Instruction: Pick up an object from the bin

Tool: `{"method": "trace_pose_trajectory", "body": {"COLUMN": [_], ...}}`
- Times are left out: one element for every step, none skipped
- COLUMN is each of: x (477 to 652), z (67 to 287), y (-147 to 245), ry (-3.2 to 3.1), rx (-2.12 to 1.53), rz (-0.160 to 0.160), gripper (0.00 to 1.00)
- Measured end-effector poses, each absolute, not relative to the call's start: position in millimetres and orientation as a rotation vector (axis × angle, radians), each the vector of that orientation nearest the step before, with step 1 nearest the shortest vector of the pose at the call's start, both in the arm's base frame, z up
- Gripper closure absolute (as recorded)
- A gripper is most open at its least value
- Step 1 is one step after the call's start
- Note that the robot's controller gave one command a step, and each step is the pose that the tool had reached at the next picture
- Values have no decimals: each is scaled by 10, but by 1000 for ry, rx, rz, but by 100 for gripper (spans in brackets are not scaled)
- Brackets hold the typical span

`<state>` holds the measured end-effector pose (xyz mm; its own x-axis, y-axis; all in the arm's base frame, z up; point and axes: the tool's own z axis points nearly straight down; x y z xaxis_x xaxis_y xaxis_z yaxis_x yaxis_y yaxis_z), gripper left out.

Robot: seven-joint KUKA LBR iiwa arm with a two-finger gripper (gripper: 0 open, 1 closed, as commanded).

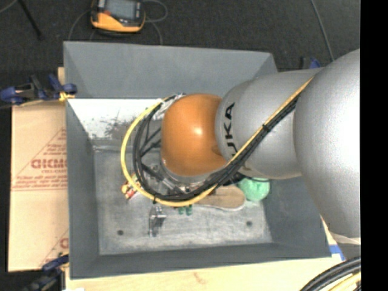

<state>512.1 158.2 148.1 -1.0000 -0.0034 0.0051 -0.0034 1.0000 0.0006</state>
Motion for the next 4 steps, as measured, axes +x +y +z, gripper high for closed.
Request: {"method": "trace_pose_trajectory", "body": {"x": [5142, 5793, 5635, 6053], "z": [1515, 1227, 1030, 1145], "y": [1576, 1737, 1678, 1753], "ry": [-3143, -3171, -3134, -3104], "rx": [0, 273, 248, 501], "rz": [-3, -20, -2, 0], "gripper": [0, 0, 0, 0]}}
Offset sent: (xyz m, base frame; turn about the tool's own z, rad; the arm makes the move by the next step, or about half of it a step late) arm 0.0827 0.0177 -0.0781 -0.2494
